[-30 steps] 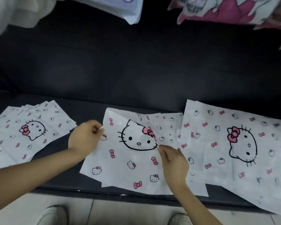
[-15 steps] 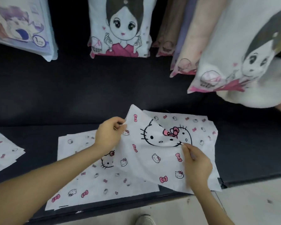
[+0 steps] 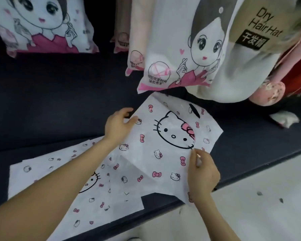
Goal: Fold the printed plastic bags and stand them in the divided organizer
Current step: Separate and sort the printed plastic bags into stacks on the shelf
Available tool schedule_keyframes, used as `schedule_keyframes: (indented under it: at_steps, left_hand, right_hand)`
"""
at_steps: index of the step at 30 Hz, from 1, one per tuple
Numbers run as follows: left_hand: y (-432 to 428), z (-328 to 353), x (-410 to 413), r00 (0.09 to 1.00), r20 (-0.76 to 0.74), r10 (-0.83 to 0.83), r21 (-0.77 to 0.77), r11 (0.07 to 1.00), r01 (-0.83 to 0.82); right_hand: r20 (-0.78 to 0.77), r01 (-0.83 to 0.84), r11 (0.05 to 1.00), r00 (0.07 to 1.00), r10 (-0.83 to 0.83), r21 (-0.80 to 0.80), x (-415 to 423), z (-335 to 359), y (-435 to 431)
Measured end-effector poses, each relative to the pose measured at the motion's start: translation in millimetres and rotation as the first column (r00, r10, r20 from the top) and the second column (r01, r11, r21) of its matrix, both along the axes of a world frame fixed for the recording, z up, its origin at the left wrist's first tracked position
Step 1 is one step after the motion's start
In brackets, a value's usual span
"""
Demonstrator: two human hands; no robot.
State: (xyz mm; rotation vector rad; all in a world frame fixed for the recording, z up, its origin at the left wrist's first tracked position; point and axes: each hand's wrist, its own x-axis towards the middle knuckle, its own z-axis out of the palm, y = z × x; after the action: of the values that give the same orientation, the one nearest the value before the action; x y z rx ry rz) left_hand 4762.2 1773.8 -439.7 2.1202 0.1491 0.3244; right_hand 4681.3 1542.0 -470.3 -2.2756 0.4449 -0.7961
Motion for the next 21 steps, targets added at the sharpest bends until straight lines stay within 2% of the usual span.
schedule_keyframes:
  at_steps: [2, 4, 6, 8, 11, 14, 18, 21]
  left_hand:
    - [7, -25, -6, 0.999, -0.043, 0.008, 0.232, 0.973, 0.003]
    - [9, -53, -18, 0.992, -0.118, -0.046, 0.389, 0.917, 0.089]
    - [7, -84, -30, 0.985, -0.152, -0.076, 0.544, 0.826, 0.148]
    - [2, -110, -38, 0.965, -0.25, -0.079, 0.643, 0.732, 0.227]
    - [-6, -136, -41, 0.918, -0.369, -0.143, 0.626, 0.692, 0.359]
    - [-11, -158, -42, 0.867, -0.472, -0.16, 0.579, 0.685, 0.442]
    - [-8, -173, -35, 0.793, -0.598, -0.117, 0.623, 0.555, 0.552]
    - [1, -180, -31, 0.8, -0.588, -0.119, 0.64, 0.537, 0.55]
  right_hand:
    - [-0.149, -0.026, 0.999, 0.988, 0.031, 0.037, 10, -26, 14]
    - [-0.223, -0.046, 0.995, 0.973, 0.064, 0.084, 24, -49, 29]
    - [-0.283, -0.051, 0.992, 0.956, 0.081, 0.113, 36, -68, 45]
    - [-0.332, -0.062, 0.99, 0.938, 0.1, 0.123, 46, -84, 57]
    - [-0.377, -0.103, 0.988, 0.916, 0.138, 0.113, 54, -99, 66]
    - [-0.335, -0.199, 0.966, 0.932, 0.135, -0.164, 56, -109, 63]
    - [-0.338, -0.358, 0.837, 0.914, 0.223, -0.414, 64, -133, 42]
    - [-0.508, -0.514, 0.708, 0.824, 0.251, -0.485, 70, -147, 33]
